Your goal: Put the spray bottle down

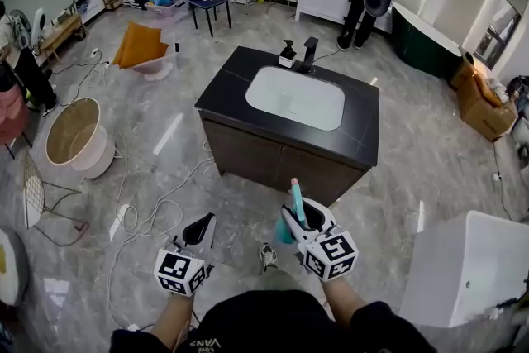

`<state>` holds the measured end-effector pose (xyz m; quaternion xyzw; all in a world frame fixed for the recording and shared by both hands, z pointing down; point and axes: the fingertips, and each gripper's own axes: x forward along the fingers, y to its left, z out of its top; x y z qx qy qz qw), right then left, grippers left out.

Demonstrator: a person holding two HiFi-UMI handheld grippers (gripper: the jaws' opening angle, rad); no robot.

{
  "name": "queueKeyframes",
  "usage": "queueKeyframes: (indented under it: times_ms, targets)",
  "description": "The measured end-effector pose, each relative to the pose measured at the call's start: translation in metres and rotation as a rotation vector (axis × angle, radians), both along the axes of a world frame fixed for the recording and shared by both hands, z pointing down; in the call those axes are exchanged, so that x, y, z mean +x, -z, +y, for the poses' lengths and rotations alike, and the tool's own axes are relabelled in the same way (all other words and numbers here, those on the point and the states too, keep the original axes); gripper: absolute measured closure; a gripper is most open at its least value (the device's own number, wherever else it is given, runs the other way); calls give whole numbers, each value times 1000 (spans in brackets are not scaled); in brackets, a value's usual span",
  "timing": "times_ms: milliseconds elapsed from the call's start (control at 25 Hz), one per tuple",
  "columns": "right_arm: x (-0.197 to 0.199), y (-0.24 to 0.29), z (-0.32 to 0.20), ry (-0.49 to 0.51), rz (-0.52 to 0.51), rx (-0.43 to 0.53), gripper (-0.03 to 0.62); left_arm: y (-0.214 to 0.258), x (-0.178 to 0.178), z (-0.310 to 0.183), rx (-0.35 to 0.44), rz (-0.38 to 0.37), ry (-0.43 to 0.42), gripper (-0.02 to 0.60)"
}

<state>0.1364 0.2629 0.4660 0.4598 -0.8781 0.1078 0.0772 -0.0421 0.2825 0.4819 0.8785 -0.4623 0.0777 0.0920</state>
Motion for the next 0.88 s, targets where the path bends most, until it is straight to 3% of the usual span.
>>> queueKeyframes:
  times_ms: [400, 640, 880]
  targets:
    - [7, 3, -139, 95, 9, 14, 441, 7, 24, -131, 26, 11, 60, 571]
    - [12, 1, -201, 116, 18, 25, 441, 3, 29, -183, 26, 22, 101, 571]
    - [2, -8, -242, 107, 20, 8, 441, -4, 24, -223, 13, 21, 82, 571]
